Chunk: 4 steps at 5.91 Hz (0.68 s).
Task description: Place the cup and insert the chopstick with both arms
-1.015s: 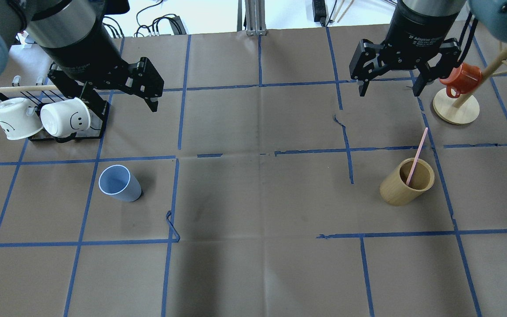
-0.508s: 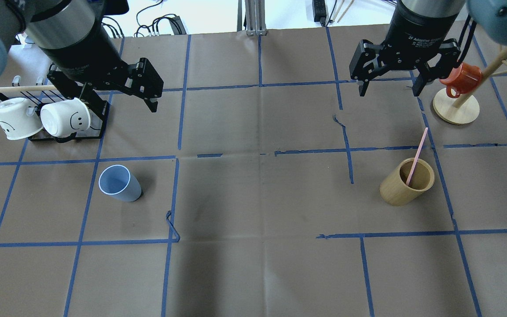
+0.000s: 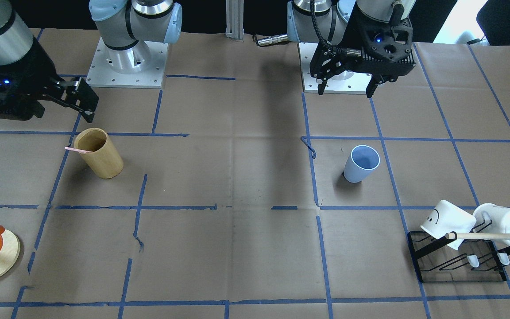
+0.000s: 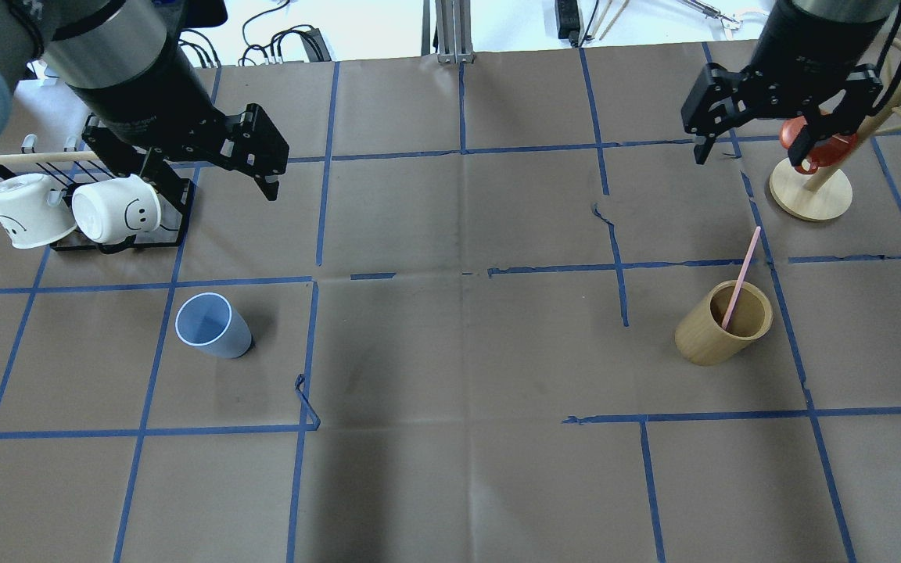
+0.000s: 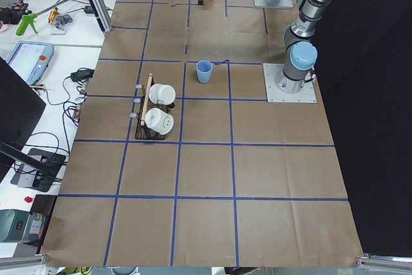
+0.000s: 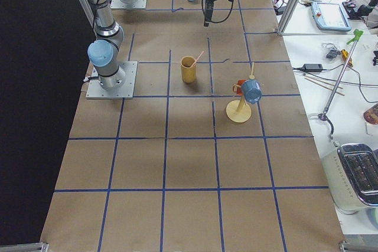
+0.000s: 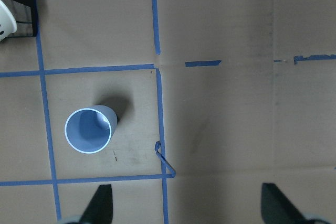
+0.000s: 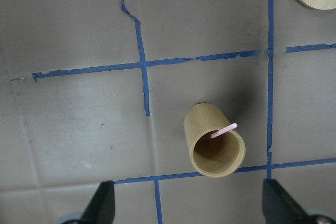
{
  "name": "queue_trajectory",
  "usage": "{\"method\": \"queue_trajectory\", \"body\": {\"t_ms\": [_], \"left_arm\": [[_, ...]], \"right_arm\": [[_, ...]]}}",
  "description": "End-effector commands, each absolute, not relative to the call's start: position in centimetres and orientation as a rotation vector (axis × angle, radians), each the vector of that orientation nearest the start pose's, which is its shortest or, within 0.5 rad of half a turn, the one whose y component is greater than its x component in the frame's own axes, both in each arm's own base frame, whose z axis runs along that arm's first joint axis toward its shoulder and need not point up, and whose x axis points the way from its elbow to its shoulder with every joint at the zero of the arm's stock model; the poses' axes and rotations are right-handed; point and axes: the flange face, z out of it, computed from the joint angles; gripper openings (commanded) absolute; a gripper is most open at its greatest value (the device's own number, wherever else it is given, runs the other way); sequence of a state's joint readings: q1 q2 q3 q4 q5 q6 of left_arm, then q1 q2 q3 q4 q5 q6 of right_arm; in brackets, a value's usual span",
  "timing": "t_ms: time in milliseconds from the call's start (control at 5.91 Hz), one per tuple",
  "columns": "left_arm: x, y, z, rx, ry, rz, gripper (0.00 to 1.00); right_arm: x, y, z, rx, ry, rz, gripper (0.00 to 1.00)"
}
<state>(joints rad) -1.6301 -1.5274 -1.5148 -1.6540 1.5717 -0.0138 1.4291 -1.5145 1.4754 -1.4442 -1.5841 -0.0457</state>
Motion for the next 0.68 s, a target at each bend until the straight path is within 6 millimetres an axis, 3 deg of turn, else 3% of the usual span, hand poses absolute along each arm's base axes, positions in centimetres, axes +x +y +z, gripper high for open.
{"method": "queue_trajectory", "body": {"t_ms": [0, 169, 508], "left_arm": [[-13.9, -46.4, 52.2, 0.072, 3.135, -0.007, 0.99], [-10.7, -46.9, 49.6, 0.113, 3.146, 0.069, 0.99], [-6.9, -47.4, 42.1, 0.095, 3.155, 0.096, 0.99]], "right_arm": [[1.7, -52.3, 47.9, 0.151, 3.142, 0.132, 1.0], [1.3, -52.3, 44.9, 0.16, 3.14, 0.119, 1.0], [1.5, -51.1, 37.0, 0.162, 3.151, 0.056, 1.0]]}}
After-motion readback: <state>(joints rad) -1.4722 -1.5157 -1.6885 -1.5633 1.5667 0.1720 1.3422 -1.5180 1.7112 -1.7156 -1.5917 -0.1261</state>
